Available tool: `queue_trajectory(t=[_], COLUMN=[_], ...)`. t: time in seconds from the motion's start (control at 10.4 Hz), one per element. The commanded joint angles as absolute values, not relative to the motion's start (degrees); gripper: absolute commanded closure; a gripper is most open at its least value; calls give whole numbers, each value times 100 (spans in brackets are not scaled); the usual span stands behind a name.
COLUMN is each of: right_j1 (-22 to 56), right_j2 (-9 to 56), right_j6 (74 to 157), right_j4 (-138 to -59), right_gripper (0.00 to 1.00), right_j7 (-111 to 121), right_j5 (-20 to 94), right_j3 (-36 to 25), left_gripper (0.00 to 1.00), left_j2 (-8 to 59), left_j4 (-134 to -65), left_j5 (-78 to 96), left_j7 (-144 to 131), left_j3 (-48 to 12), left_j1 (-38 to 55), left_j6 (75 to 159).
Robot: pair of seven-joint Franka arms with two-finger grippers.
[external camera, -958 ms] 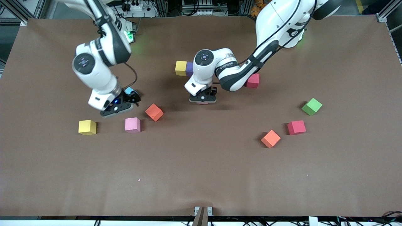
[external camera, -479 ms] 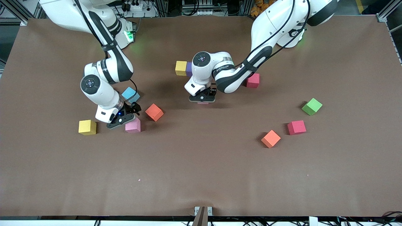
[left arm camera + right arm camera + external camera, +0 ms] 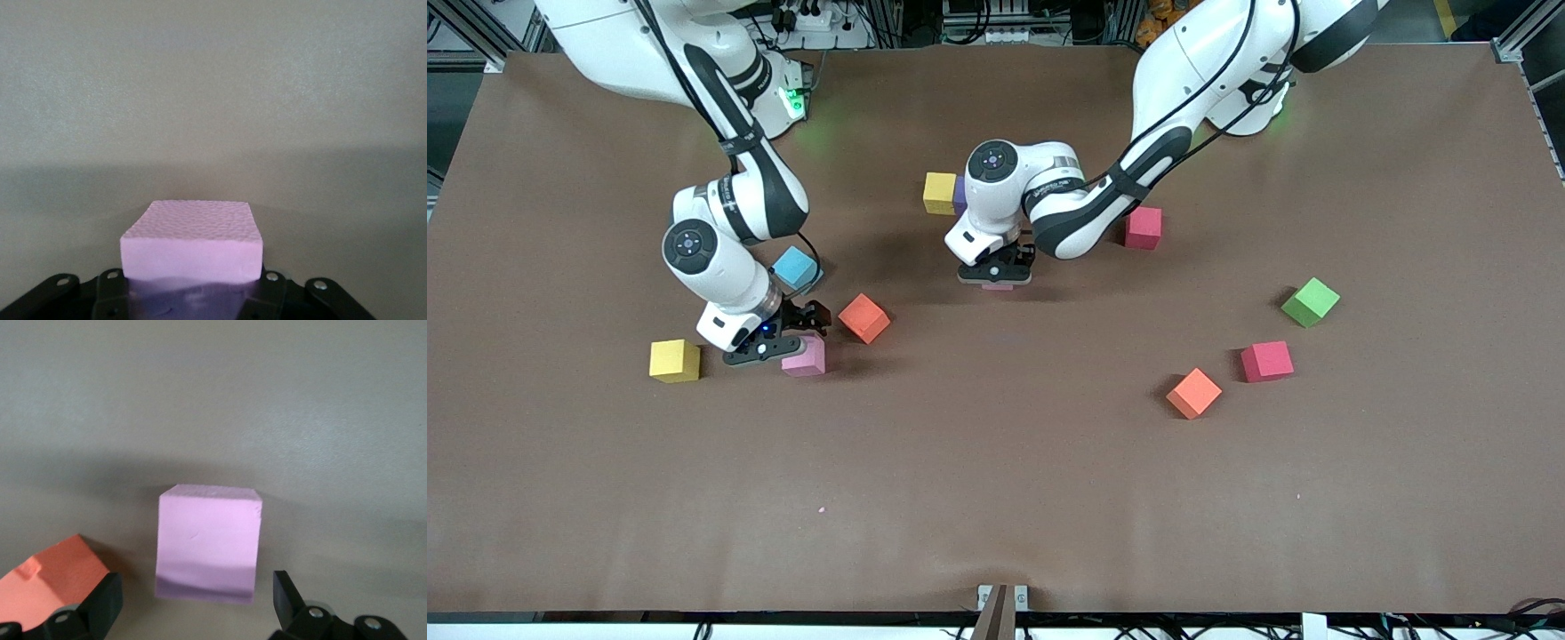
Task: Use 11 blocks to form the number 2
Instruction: 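Grasp another pink cube with the right gripper while the left gripper waits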
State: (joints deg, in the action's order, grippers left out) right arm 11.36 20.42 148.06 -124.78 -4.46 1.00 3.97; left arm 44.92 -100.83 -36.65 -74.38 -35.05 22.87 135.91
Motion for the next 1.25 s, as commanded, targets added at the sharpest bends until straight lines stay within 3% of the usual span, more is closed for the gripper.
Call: queue_trajectory(t=[0.0, 0.86, 1.05, 1.15], right_j1=[967, 1037, 1028, 1037], right_j2=[2346, 2628, 2637, 2637], right_j6=[15028, 15258, 15258, 15258], right_j4=[-12235, -12190, -12190, -12190], right_gripper=[0, 2, 22, 36], right_j7=[-598, -738, -729, -703], right_j5=[123, 501, 501, 475], right_j3=[466, 466, 466, 466], left_gripper=[73, 68, 67, 59], left_j2=[4430, 4386, 4342, 4342], left_j4=[-10248, -10423, -10494, -10485], left_j5=[-3806, -3806, -3806, -3806], left_j7=[-7646, -7778, -7743, -7734], left_j3=[-3507, -3516, -3516, -3516], left_j1=[2312, 2461, 2435, 2435], left_j6=[13676, 13667, 13658, 13650])
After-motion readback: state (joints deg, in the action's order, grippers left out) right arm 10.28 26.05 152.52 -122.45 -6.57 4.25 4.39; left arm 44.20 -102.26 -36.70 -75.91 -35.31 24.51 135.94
